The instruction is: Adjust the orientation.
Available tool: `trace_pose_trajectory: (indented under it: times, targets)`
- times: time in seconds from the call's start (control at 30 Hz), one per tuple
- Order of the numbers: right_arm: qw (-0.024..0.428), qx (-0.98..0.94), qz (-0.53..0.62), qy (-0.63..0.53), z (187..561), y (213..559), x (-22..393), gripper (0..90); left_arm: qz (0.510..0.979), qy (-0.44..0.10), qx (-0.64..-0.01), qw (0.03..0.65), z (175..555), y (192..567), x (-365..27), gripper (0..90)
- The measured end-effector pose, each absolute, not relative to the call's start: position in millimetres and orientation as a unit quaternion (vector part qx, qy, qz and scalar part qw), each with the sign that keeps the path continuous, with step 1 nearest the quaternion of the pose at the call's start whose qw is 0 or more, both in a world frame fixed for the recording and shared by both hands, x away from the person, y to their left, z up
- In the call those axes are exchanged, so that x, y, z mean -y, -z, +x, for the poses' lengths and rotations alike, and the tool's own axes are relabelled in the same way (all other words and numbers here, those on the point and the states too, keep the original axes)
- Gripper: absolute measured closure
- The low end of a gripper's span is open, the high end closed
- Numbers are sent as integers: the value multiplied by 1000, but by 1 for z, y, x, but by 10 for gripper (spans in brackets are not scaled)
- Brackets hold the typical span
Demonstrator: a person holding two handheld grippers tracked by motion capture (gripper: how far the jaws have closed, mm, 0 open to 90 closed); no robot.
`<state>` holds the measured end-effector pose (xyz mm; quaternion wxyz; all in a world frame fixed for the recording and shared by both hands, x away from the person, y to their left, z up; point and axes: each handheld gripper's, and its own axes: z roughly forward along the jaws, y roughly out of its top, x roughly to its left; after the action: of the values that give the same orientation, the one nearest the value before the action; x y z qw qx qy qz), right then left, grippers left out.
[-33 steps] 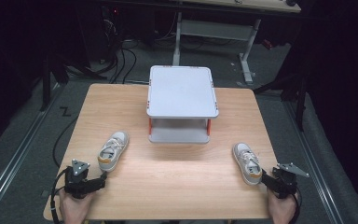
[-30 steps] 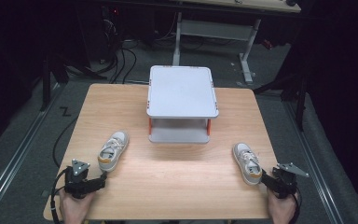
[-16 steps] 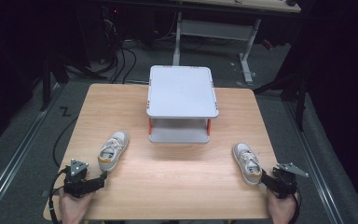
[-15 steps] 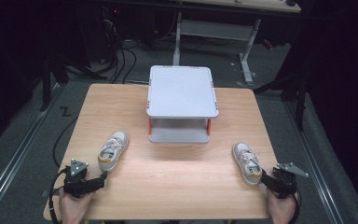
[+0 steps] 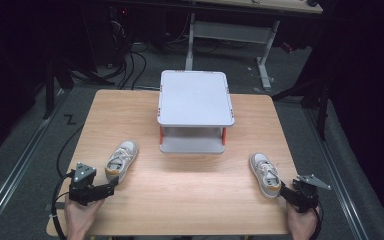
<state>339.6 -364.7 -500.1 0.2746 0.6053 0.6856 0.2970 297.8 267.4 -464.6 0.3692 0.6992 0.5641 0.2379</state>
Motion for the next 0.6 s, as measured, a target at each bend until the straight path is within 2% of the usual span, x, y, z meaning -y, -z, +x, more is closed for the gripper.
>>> trace_pose_trajectory:
  times: [0.2, 0.6]
  targets:
    - [275, -686, 605, -297, 340, 500, 365, 430, 712, -219, -560, 362, 319, 456, -263, 116]
    - [274, -686, 605, -297, 340, 500, 365, 430, 723, -196, -572, 334, 354, 459, -256, 111]
